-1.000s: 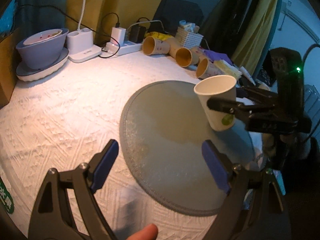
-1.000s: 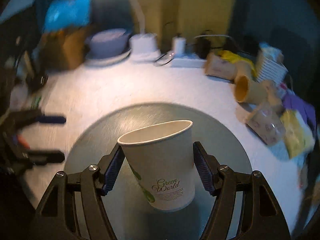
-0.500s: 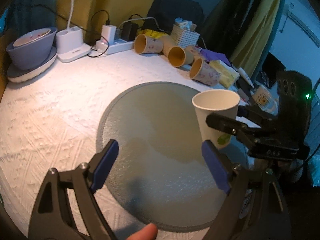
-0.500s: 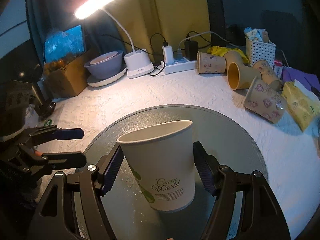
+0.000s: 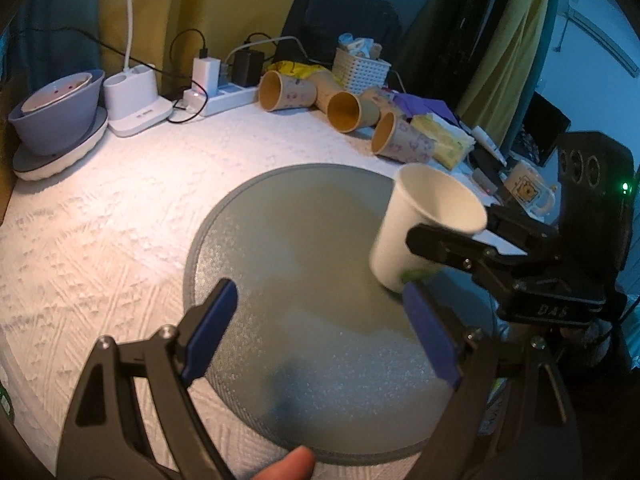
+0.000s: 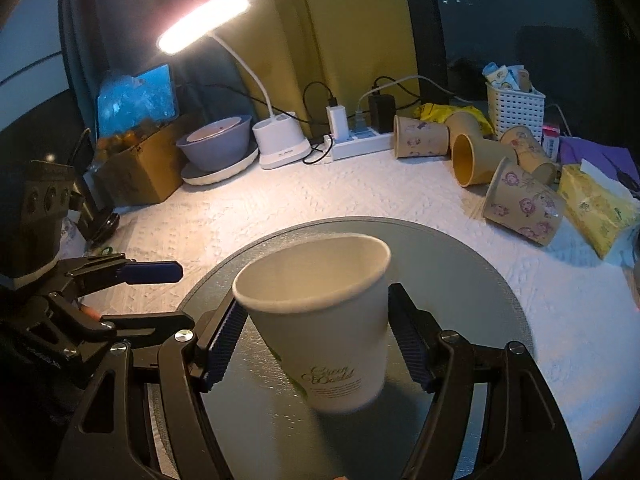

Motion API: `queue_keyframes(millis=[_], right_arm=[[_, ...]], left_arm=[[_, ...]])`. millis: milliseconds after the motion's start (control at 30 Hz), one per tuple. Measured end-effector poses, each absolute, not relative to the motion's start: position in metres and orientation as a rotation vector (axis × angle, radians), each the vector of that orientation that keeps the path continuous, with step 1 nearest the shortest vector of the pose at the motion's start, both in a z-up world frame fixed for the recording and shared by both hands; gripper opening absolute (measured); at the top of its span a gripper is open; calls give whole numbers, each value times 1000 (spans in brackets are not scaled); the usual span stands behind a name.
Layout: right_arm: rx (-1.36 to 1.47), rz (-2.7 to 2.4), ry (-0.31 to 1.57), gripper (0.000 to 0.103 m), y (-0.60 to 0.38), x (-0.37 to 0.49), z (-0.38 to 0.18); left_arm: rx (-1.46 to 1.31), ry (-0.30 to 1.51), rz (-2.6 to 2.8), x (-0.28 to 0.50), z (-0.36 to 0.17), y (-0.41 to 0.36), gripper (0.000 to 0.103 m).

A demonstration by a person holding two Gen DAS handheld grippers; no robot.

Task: Flip cup upright
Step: 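Lower the upright cup onto the grey mat and open the right gripper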

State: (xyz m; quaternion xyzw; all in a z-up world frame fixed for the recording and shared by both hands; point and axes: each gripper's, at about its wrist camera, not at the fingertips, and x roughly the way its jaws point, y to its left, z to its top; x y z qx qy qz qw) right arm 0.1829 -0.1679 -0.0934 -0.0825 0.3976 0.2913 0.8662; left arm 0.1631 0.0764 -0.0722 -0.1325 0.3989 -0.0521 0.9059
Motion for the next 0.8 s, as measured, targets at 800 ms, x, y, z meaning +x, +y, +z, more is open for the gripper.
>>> queue_keyframes(millis=[800], right_arm=[[-257,489,824,77,-175,160,-89]], left_arm=[[-235,808,-111,147,-64,59,86]])
